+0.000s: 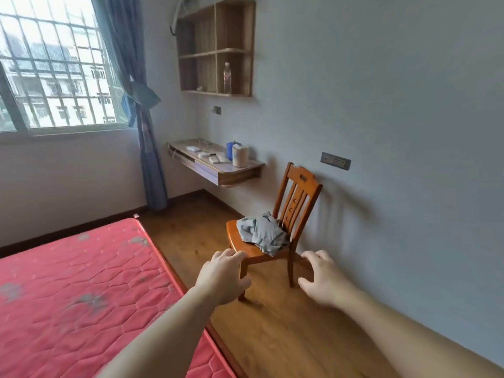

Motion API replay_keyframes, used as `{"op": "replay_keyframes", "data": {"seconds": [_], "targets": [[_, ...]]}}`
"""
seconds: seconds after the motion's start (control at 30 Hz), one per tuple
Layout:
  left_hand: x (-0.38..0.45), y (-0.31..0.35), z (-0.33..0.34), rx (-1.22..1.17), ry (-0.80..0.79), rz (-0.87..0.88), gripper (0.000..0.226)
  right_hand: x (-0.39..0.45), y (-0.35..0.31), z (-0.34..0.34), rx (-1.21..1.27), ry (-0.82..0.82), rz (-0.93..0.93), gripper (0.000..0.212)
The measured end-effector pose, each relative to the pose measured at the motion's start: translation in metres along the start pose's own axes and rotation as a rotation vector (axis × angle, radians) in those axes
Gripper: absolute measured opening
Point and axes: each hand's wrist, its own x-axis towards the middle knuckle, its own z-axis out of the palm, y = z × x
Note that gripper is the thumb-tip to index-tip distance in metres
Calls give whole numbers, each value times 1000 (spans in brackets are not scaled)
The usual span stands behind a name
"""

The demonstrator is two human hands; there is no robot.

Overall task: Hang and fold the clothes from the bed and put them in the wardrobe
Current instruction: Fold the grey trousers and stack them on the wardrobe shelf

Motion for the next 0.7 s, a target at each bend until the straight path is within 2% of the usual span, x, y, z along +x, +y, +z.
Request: {"op": "replay_keyframes", "data": {"seconds": [0.13,0.33,0.53,0.7], "targets": [[83,19,29,4,23,-18,55,73,62,-3,-5,12,19,60],[193,44,79,78,-38,-131,54,183,154,5,-24,-64,-69,62],[285,62,115,120,-116,-161,56,290,199,5,29,-148,-100,63],[370,36,141,94,-104,-244,58,390,214,9,-1,-188,-119,63]]}}
